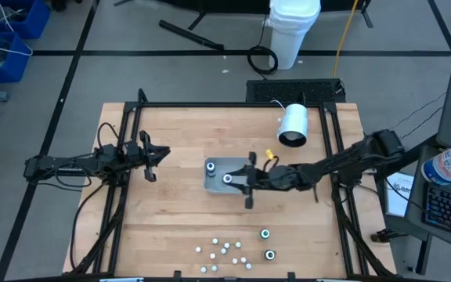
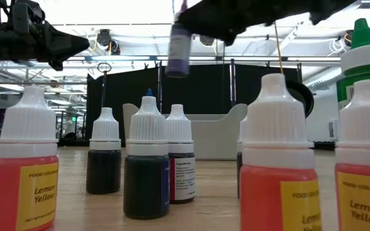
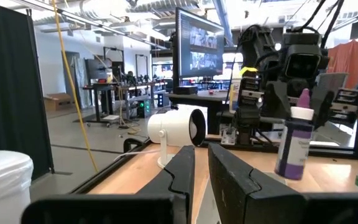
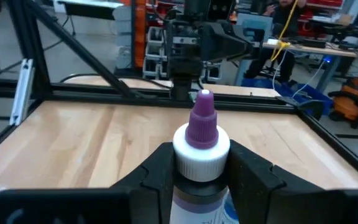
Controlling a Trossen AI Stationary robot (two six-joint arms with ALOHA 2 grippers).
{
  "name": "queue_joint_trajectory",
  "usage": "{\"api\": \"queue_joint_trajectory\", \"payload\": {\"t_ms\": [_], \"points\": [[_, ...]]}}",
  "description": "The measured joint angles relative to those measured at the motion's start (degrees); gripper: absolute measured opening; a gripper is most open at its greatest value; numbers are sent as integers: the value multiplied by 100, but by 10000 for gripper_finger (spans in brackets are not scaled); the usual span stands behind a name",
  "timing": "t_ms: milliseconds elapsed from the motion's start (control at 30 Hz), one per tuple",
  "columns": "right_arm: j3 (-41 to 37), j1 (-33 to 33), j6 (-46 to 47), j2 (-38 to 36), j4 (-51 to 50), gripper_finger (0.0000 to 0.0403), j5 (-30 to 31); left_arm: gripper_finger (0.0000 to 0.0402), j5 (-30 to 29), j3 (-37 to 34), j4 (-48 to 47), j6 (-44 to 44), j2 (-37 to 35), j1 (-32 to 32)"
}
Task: Pick & Place food coloring
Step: Put the big purple food coloring bottle into the gray bin
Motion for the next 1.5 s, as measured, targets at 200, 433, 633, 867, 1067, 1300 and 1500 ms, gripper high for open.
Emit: {"api": "queue_joint_trajectory", "payload": {"t_ms": [200,433,633,867,1067,1300,1500], "points": [[73,-201,129,801,926,111,14,51,2,0,-7,2,0,0],[75,-385,252,1570,1786,110,8,51,0,0,2,18,0,0],[75,-423,322,1810,1948,113,12,51,0,0,6,20,1,0],[399,-432,293,2145,1801,111,7,51,-3,0,6,20,0,0],[688,-432,263,2333,1418,113,19,51,0,0,2,20,0,-2],[720,-465,361,2333,1271,113,186,51,-3,0,2,20,0,0],[720,-462,548,2333,1081,112,434,51,-3,0,2,20,0,-1]]}}
